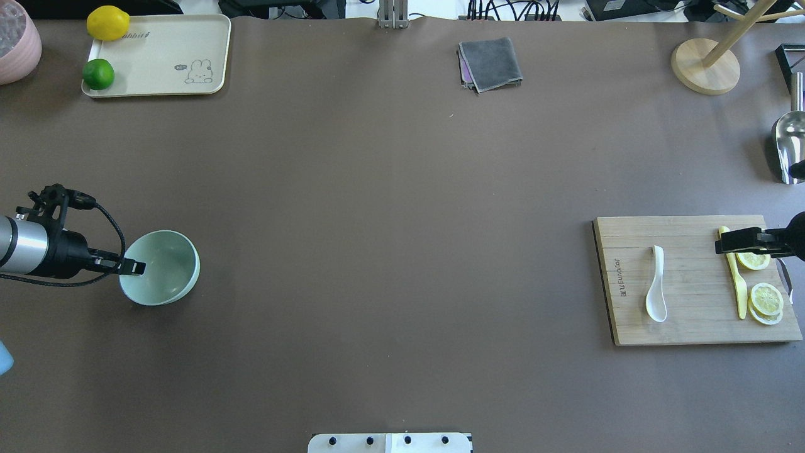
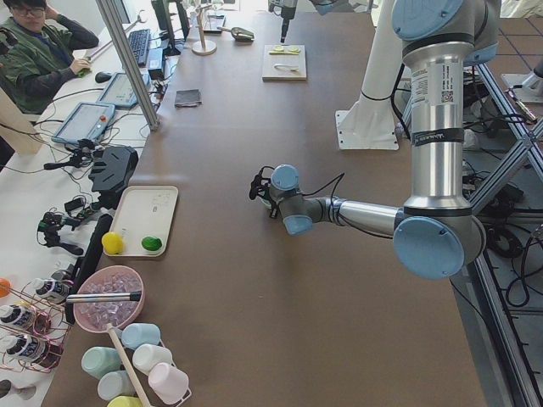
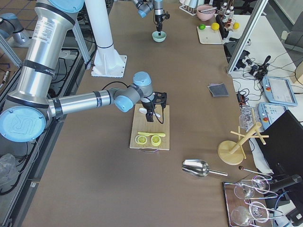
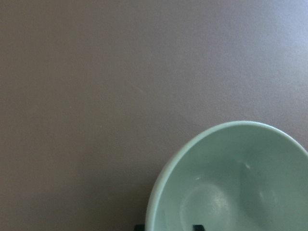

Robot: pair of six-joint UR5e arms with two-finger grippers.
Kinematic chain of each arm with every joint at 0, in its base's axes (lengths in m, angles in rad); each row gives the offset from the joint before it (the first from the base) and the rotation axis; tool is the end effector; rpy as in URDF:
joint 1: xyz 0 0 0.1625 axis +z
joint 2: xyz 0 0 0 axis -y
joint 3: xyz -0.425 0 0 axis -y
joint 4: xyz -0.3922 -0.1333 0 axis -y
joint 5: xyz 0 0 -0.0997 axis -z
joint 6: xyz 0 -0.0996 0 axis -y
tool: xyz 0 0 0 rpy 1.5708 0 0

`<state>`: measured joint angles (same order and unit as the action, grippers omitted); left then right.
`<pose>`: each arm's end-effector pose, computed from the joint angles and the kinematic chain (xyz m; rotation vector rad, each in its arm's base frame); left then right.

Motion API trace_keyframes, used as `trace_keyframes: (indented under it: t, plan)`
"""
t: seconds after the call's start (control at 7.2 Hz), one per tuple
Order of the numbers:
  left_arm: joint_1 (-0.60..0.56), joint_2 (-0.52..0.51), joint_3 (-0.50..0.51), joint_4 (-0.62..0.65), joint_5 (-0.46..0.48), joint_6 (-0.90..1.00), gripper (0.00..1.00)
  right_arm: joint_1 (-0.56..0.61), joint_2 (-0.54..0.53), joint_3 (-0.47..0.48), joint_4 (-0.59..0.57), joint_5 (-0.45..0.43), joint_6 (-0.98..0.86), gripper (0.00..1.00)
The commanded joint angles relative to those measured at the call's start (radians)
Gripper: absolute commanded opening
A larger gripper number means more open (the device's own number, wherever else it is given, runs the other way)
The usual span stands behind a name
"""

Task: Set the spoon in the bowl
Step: 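Slide the bowl to table center with left gripper while right gripper nears board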

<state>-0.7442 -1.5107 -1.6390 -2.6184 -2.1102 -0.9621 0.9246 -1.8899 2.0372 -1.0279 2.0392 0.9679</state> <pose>0.3049 -0.3924 0.5389 0.2631 1.1050 0.1639 -0.1632 -0.3630 0.5135 0.1438 -0.7999 0.1422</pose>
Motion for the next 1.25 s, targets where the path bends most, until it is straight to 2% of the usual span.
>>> trace_keyframes:
  t: [0.0,0.28,0.42,0.56,0.69,0.97,1.11]
  plan:
    - [0.002,-0.087,-0.021,0.027,-0.008,-0.08,0.0,-0.001,0.002,0.0,0.0,-0.001,0.002,1.0]
    - [0.012,-0.309,-0.03,0.2,-0.002,-0.211,0.0,-0.001,0.003,0.0,0.0,-0.001,0.002,1.0]
    - [0.072,-0.395,-0.027,0.281,0.021,-0.249,0.0,-0.001,0.006,0.0,0.0,-0.002,0.002,1.0]
    - [0.142,-0.481,-0.024,0.358,0.1,-0.279,0.0,-0.001,0.006,0.0,0.0,-0.004,0.002,1.0]
    - [0.19,-0.561,-0.019,0.45,0.139,-0.318,0.0,-0.003,0.008,-0.002,0.0,-0.004,0.002,1.0]
    - [0.282,-0.672,0.039,0.521,0.272,-0.337,0.0,-0.003,0.009,-0.002,0.0,-0.004,0.002,1.0]
    - [0.286,-0.716,0.089,0.524,0.276,-0.357,0.0,-0.003,0.011,-0.002,0.0,-0.004,0.002,1.0]
